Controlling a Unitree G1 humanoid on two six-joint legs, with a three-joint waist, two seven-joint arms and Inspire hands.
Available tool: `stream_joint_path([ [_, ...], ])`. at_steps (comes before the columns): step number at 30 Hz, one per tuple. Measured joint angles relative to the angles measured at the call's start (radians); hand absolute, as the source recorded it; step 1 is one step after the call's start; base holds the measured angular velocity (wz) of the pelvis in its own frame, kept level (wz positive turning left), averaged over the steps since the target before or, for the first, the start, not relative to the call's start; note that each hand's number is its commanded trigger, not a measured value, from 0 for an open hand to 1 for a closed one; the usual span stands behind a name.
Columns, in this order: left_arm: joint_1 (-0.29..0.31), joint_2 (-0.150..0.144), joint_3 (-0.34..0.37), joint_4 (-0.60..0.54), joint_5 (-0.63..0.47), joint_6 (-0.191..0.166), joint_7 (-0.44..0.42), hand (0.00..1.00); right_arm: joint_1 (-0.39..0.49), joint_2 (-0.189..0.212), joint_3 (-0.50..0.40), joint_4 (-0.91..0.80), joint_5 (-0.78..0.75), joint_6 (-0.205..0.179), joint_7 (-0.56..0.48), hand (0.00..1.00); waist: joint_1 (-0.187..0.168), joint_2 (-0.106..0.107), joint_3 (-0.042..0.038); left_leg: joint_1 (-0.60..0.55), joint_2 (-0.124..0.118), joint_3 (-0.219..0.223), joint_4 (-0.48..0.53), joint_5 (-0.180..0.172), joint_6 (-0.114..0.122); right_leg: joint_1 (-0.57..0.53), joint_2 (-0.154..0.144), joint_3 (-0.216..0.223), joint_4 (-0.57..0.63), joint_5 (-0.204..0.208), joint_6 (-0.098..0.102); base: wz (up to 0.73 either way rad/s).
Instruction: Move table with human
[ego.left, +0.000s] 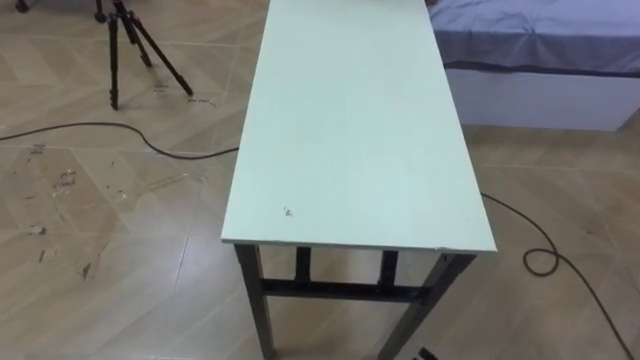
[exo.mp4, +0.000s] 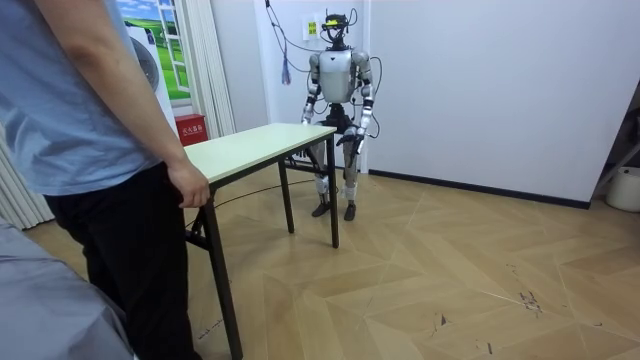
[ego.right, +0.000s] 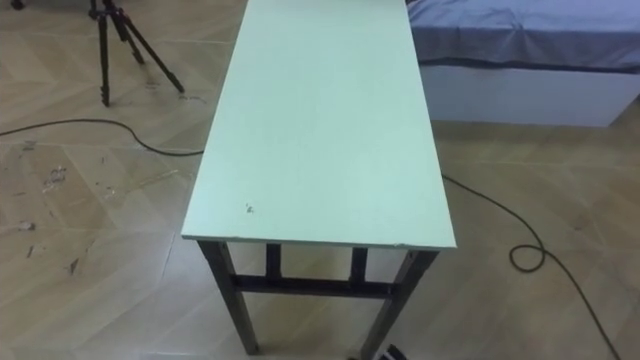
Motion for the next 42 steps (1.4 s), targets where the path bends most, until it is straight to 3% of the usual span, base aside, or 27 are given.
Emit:
stream_joint_path([
  [4,0.022,0.001,-0.051,-0.148,-0.046,0.009,-0.032,0.0,0.033,-0.005,0.031,-0.122,0.061,0.012,0.018,0.0,-0.003,0.002,0.0009,0.002,0.001,-0.001,0.002,0.0,0.0,0.0,0.001,0.0,0.007,0.0,0.0,0.0],
  [10,0.041,0.019,-0.121,-0.281,-0.117,0.019,-0.046,0.0,0.046,-0.011,0.111,-0.193,0.137,0.019,0.025,0.0,-0.011,0.004,0.0016,0.001,0.001,-0.002,0.001,0.0,0.0,-0.001,0.001,-0.006,0.007,0.0,0.0,0.0],
  [21,0.027,0.031,-0.143,-0.448,-0.195,0.03,-0.063,0.0,0.029,-0.038,0.162,-0.328,0.206,0.019,0.049,0.0,-0.026,0.015,0.0037,0.0,0.0,-0.008,0.004,0.0,0.0,-0.002,0.0,0.003,0.007,0.0,0.0,0.0],
  [35,-0.053,0.039,-0.092,-0.459,-0.381,0.036,0.001,0.0,-0.036,-0.038,0.162,-0.391,0.323,0.023,0.02,0.0,-0.017,0.001,0.0051,0.003,0.001,-0.011,0.02,0.001,-0.001,0.005,-0.001,0.003,0.007,0.0,0.0,0.0],
  [38,-0.062,0.042,-0.061,-0.459,-0.442,0.036,0.03,0.0,-0.053,-0.038,0.161,-0.391,0.34,0.037,0.002,0.0,-0.016,0.004,0.0169,0.016,0.002,-0.011,0.019,0.001,-0.001,0.017,-0.001,0.003,0.006,0.0,-0.001,0.0],
  [42,-0.078,0.044,-0.047,-0.459,-0.565,0.035,0.094,0.0,-0.067,-0.039,0.161,-0.391,0.416,0.045,-0.034,0.0,-0.011,0.008,0.0196,0.019,0.002,-0.011,0.015,0.001,-0.001,0.021,0.0,0.002,0.006,0.0,-0.001,0.0],
])
